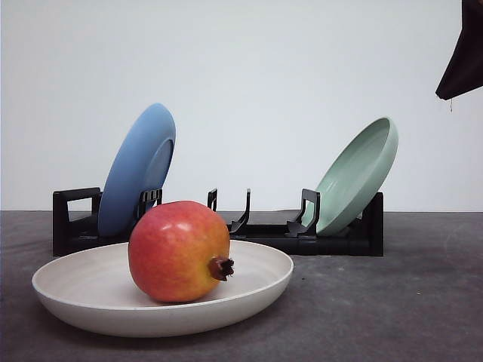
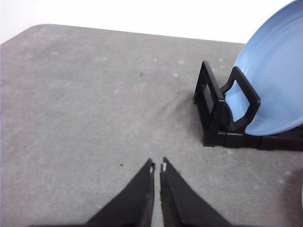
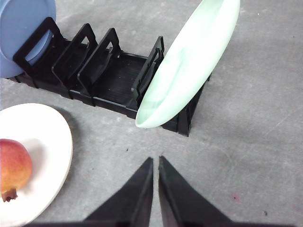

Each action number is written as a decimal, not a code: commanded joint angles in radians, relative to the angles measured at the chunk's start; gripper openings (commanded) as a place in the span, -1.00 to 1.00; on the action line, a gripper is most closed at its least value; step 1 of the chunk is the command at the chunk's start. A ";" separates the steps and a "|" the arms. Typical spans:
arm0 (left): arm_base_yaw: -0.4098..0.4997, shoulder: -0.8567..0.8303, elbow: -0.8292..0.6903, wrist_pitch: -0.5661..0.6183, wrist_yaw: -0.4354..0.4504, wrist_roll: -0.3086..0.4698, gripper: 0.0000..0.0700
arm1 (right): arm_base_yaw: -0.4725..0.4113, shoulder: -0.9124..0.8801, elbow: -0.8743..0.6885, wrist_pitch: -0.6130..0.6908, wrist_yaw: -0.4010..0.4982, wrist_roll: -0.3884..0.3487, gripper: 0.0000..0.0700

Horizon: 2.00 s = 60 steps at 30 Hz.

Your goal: Place pomegranate in white plate

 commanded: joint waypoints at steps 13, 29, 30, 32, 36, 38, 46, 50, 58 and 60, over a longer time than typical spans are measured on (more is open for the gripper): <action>-0.037 -0.035 -0.101 0.143 0.053 0.037 -1.00 | 0.003 0.007 0.004 0.013 -0.003 -0.008 -0.95; -0.050 -0.034 -0.101 0.145 0.054 0.037 -1.00 | 0.003 0.007 0.004 0.013 -0.003 -0.008 -0.95; -0.050 -0.034 -0.101 0.145 0.054 0.037 -1.00 | 0.003 0.007 0.004 0.013 -0.003 -0.008 -0.95; -0.050 -0.034 -0.101 0.145 0.054 0.037 -1.00 | 0.003 0.007 0.004 0.013 -0.003 -0.008 -0.96; -0.050 -0.034 -0.101 0.145 0.054 0.037 -1.00 | 0.003 0.007 0.004 0.018 0.019 -0.050 -0.95; -0.050 -0.034 -0.101 0.145 0.054 0.037 -1.00 | 0.003 -0.001 -0.002 0.027 0.054 -0.065 -0.96; -0.050 -0.034 -0.101 0.145 0.054 0.037 -1.00 | -0.010 -0.246 -0.239 0.289 0.260 -0.048 -0.95; -0.050 -0.034 -0.101 0.145 0.054 0.037 -1.00 | -0.045 -0.419 -0.398 0.378 0.272 -0.036 -0.96; -0.050 -0.034 -0.101 0.145 0.054 0.037 -1.00 | -0.109 -0.732 -0.658 0.405 0.301 -0.028 -0.95; -0.050 -0.034 -0.101 0.145 0.054 0.037 -1.00 | -0.118 -0.787 -0.700 0.407 0.304 -0.025 -0.95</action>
